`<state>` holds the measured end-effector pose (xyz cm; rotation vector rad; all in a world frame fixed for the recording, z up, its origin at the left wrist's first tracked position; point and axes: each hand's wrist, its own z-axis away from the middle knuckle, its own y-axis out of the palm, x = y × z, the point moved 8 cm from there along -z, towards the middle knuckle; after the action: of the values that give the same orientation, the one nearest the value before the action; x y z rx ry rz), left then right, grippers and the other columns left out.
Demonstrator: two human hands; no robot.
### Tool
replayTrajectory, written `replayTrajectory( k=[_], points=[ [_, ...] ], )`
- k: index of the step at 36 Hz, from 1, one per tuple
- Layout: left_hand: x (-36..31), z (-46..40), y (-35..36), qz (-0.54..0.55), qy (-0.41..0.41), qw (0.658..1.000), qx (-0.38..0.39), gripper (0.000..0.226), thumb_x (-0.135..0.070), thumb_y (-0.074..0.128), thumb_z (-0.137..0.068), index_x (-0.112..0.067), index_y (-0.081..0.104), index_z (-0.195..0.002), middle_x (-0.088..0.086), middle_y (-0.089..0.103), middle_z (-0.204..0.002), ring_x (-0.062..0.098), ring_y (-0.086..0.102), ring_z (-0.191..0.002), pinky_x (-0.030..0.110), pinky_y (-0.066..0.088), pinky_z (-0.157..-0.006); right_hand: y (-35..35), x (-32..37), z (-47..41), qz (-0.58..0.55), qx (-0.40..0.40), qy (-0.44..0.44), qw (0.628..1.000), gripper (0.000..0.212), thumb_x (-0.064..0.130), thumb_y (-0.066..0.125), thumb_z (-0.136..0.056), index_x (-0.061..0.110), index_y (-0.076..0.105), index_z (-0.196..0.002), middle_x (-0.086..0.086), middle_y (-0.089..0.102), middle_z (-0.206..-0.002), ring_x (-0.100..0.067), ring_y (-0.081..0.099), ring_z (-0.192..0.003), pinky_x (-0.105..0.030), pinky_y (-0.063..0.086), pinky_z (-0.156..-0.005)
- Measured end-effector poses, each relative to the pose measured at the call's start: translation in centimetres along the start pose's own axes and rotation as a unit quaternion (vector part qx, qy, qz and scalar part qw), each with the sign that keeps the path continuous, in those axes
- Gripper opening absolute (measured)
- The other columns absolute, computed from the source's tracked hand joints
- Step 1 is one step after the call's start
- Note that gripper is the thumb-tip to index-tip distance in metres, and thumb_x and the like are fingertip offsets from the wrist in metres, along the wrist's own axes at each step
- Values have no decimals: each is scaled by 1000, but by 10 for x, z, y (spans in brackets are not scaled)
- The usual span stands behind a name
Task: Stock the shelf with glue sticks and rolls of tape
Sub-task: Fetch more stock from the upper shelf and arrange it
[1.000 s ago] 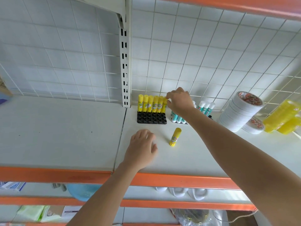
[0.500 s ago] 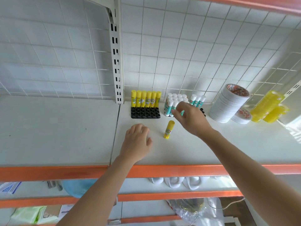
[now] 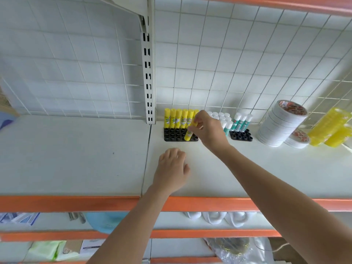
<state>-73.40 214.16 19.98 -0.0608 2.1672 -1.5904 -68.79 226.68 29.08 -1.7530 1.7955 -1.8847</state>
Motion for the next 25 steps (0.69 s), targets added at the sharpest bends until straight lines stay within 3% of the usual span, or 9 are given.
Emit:
replayTrajectory(
  k=[7,10,18,25],
  points=[
    [3,0,-1,2,-6,999,-42,39,-35,33,-80,-12,60,-97,5,56,-100,27,52,-98,40,46,-85,38,27,-45,17,-24,-53,998,13,8,67,-83,5,60,-94,-9,66,-91,-26,62,-84,-34,47,-71],
    [3,0,-1,9,4,999,-47,40,-35,32,-81,-12,59,-98,5,56,-102,27,51,-102,41,45,-88,53,32,-52,36,-12,-84,996,12,5,67,-83,4,59,-92,-11,64,-89,-29,61,-80,-40,49,-71],
    [6,-1,3,-7,14,997,-77,31,-34,38,-79,-16,60,-93,1,58,-97,25,56,-97,37,50,-82,67,32,-56,54,-18,-108,993,13,8,66,-87,3,58,-96,-11,64,-91,-29,60,-79,-43,51,-68],
    [8,-1,6,-14,19,996,-84,31,-34,39,-80,-17,59,-95,0,57,-100,24,55,-101,36,49,-85,69,32,-56,85,-2,-119,989,14,11,66,-87,2,61,-96,-13,65,-90,-31,61,-80,-45,51,-70]
  ],
)
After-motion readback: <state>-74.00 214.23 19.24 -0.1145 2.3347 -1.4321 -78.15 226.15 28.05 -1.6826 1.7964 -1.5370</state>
